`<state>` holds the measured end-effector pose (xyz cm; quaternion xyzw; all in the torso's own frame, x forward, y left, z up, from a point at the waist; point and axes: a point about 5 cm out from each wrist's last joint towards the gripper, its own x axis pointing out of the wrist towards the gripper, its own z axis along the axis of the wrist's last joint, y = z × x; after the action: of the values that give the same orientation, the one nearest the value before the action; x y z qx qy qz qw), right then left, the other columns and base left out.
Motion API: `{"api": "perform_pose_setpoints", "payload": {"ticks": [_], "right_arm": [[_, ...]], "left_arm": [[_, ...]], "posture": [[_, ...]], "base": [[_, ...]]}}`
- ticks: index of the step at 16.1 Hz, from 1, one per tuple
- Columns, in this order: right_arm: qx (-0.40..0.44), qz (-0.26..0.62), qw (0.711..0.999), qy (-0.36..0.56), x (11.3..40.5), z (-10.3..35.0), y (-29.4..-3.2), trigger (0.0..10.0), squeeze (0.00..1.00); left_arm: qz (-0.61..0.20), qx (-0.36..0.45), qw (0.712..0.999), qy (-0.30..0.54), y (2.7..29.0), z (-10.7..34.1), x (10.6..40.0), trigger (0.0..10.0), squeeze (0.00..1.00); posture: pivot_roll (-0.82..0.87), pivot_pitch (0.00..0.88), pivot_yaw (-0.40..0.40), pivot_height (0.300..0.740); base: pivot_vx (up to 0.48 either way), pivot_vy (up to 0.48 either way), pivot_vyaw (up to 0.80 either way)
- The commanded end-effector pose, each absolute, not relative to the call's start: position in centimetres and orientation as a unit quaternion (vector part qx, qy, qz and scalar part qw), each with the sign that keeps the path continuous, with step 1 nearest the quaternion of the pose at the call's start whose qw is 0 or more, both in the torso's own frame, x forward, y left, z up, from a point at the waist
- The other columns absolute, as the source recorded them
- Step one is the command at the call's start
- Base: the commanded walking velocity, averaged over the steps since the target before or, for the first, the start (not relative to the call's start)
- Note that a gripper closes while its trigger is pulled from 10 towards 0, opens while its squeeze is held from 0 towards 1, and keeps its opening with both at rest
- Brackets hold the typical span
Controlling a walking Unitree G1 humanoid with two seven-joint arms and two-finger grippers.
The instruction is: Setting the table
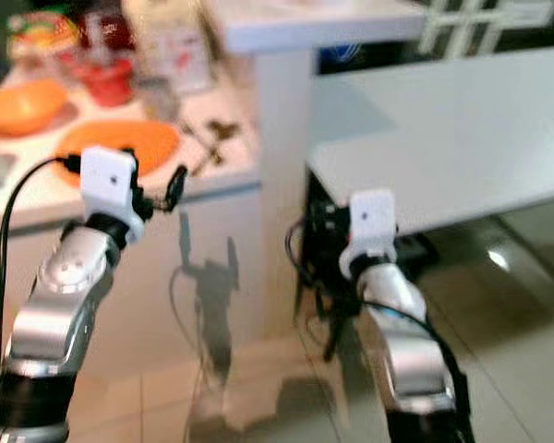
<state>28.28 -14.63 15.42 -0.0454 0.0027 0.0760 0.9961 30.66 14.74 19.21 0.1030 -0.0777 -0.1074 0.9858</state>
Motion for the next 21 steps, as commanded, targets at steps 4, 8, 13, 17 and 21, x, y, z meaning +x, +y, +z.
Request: {"api": "perform_pose_setpoints", "payload": {"ticks": [4,8,13,17,21], "right_arm": [[-0.045,0.124,0.991,0.014,26.5,15.1,-13.9,10.0,0.00],[-0.042,0.128,0.991,0.018,25.2,15.2,-14.2,10.0,0.00],[-0.032,0.179,0.983,0.019,25.5,16.2,-13.2,10.0,0.00],[-0.043,0.303,0.950,0.060,24.5,16.4,-11.4,10.0,0.00],[-0.049,0.322,0.943,0.073,24.3,16.7,-11.4,10.0,0.00]], "left_arm": [[-0.141,0.093,0.983,-0.069,14.7,18.9,30.2,10.0,0.00],[-0.170,0.087,0.980,-0.064,14.2,18.6,30.0,10.0,0.00],[-0.161,0.086,0.982,-0.057,14.4,18.7,30.6,10.0,0.00],[-0.198,0.077,0.977,-0.010,14.2,17.6,30.7,10.0,0.00],[-0.204,0.048,0.978,0.023,13.9,17.7,31.7,10.0,1.00]], "posture": [[0.01,0.000,0.011,0.740],[0.00,0.000,0.014,0.740],[0.00,0.000,0.006,0.740],[0.00,0.000,0.001,0.740],[-0.01,0.002,-0.010,0.740]], "base": [[0.353,0.000,-0.31],[0.355,0.000,-0.37],[0.354,0.000,0.00],[0.176,0.000,0.00],[0.000,0.000,0.00]]}}
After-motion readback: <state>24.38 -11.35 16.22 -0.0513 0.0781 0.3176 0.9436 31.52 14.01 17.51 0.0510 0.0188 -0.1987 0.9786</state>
